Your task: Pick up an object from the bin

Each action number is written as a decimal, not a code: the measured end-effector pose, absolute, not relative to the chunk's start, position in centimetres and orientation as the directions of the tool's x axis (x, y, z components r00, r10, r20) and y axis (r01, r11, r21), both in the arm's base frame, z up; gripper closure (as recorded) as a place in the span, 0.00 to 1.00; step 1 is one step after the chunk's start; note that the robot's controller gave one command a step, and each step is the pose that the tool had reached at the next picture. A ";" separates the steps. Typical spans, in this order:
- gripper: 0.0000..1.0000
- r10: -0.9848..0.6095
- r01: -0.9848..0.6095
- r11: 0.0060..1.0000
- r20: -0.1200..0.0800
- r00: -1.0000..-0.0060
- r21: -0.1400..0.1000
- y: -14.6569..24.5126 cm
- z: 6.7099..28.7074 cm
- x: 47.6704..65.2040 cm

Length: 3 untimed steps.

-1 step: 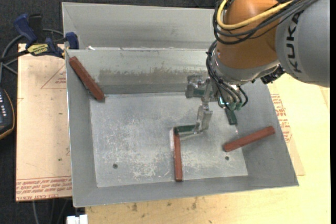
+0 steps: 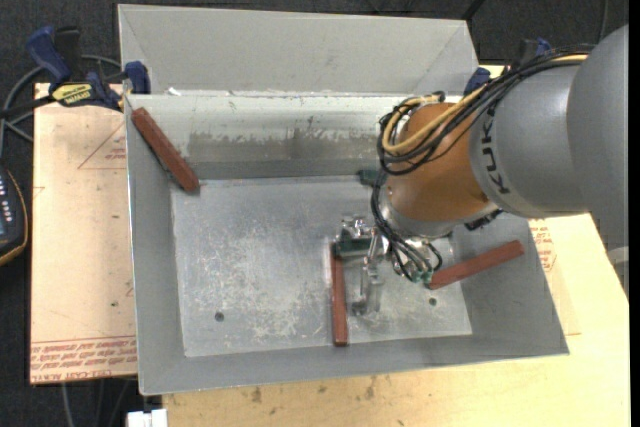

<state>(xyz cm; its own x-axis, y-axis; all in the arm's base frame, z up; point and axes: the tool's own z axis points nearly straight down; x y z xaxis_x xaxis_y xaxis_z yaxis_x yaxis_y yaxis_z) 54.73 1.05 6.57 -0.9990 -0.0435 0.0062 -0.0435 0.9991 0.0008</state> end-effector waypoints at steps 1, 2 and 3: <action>0.00 -0.052 -0.052 0.999 -0.007 -0.999 0.000 -0.1 7.1 59.9; 1.00 -0.052 -0.052 0.999 -0.002 -0.999 0.001 -0.1 7.1 59.7; 1.00 -0.022 -0.022 1.000 -0.010 -1.000 0.000 -2.3 18.2 57.8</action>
Offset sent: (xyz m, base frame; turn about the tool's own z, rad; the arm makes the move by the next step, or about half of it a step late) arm 0.0489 -0.0115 0.0045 -0.0109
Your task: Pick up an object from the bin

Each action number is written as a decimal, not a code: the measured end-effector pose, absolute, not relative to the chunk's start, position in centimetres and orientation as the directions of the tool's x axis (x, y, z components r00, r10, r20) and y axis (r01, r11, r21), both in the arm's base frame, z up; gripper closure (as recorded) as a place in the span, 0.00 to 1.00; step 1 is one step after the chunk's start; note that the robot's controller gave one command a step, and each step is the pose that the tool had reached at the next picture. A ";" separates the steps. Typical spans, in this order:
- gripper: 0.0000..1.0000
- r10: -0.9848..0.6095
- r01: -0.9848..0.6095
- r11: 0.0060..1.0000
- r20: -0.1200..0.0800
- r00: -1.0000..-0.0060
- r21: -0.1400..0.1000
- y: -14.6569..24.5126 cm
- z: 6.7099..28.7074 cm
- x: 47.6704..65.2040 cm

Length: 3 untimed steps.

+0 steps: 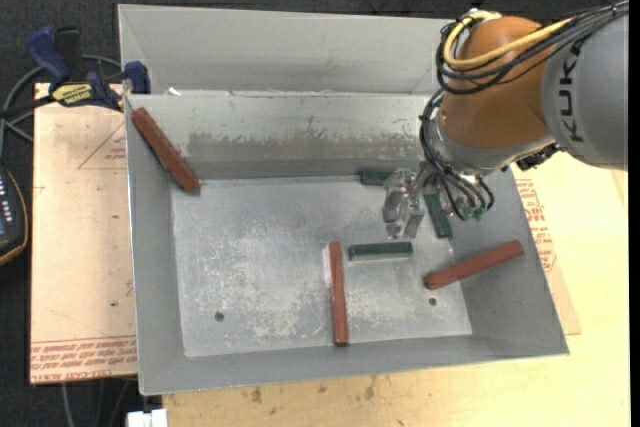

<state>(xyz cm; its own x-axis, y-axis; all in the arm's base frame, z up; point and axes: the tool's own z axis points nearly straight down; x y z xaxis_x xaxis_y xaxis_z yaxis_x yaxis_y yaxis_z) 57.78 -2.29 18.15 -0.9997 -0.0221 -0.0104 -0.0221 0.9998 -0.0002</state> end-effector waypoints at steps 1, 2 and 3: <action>0.00 -0.023 -0.023 1.000 -0.003 -1.000 0.001 -2.2 17.7 57.7; 0.00 -0.098 -0.098 0.995 0.005 -0.995 0.002 0.0 6.5 58.5; 1.00 -0.096 -0.096 0.995 -0.003 -0.995 0.001 -0.1 7.1 58.7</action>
Offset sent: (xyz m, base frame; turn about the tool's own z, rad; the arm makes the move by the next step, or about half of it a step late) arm 0.0000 0.0000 0.0000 0.0000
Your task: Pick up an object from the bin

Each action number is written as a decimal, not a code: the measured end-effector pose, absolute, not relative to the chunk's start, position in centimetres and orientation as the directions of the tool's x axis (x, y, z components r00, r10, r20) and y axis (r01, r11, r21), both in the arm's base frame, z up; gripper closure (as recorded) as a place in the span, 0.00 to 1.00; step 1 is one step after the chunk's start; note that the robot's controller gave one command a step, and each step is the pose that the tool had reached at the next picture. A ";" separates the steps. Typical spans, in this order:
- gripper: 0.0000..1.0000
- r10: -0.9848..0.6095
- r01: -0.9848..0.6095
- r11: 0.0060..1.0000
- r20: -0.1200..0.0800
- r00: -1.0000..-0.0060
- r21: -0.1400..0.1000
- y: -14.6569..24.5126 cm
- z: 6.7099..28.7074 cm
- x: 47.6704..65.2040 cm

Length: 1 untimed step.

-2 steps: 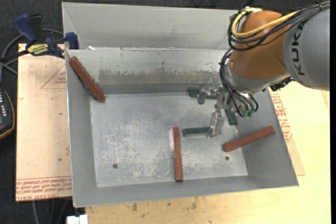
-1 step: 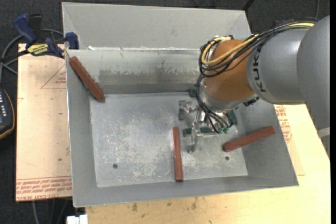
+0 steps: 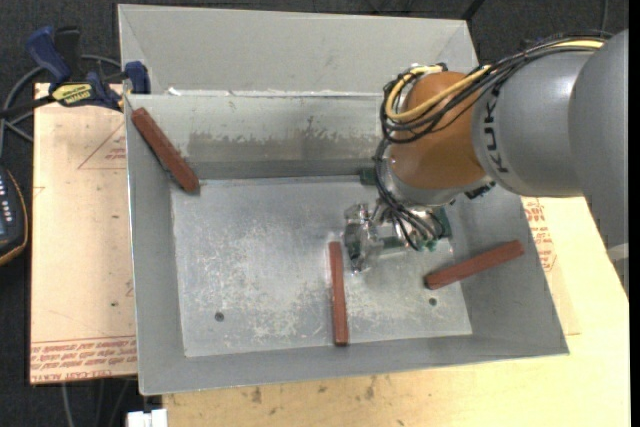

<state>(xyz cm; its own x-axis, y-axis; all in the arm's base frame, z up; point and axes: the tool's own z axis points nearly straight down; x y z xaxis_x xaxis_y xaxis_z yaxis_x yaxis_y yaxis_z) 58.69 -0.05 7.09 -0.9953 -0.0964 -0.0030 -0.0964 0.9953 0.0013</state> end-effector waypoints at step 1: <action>1.00 -0.127 -0.127 0.992 -0.011 -0.992 0.001 2.8 18.7 57.2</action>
Offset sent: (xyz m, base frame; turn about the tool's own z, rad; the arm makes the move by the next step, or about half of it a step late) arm -0.0171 0.0265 0.1115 -0.0275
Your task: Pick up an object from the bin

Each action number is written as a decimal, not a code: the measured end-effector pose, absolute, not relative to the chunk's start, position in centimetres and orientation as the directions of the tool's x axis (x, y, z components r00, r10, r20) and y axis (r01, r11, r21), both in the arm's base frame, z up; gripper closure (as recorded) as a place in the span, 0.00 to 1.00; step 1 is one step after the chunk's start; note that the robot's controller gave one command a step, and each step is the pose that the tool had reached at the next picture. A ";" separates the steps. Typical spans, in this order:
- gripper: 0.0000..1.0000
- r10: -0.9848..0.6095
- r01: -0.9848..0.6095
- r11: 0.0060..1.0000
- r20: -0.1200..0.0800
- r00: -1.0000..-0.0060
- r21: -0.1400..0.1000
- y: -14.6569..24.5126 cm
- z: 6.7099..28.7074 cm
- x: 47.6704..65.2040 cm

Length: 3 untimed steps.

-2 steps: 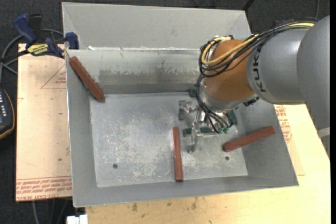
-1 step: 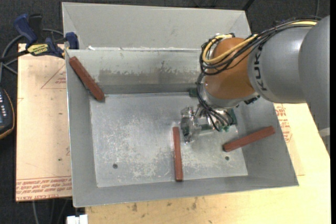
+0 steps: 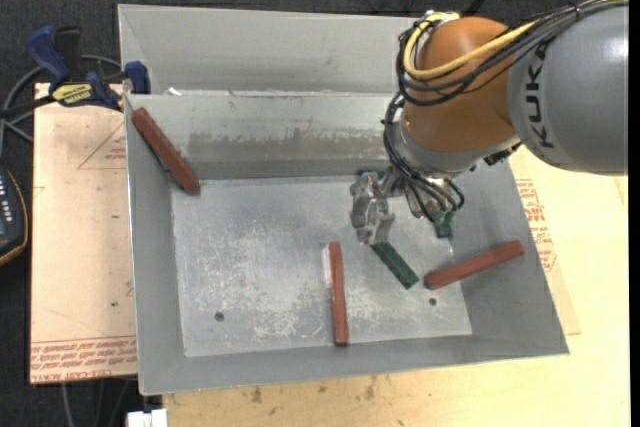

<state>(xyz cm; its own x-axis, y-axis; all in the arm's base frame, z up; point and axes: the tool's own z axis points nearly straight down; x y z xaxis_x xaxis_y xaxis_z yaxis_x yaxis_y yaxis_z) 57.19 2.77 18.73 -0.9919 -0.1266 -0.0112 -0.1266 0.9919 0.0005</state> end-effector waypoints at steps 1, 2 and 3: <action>0.00 -0.124 -0.124 0.992 -0.003 -0.992 0.001 2.7 18.2 57.1; 0.00 -0.102 -0.102 0.995 0.005 -0.995 0.000 -1.2 13.8 55.0; 0.00 -0.064 -0.064 0.998 0.000 -0.998 0.000 -4.7 6.6 58.6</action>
Offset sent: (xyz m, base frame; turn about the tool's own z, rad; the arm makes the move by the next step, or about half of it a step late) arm 0.0000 0.0000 0.0000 0.0000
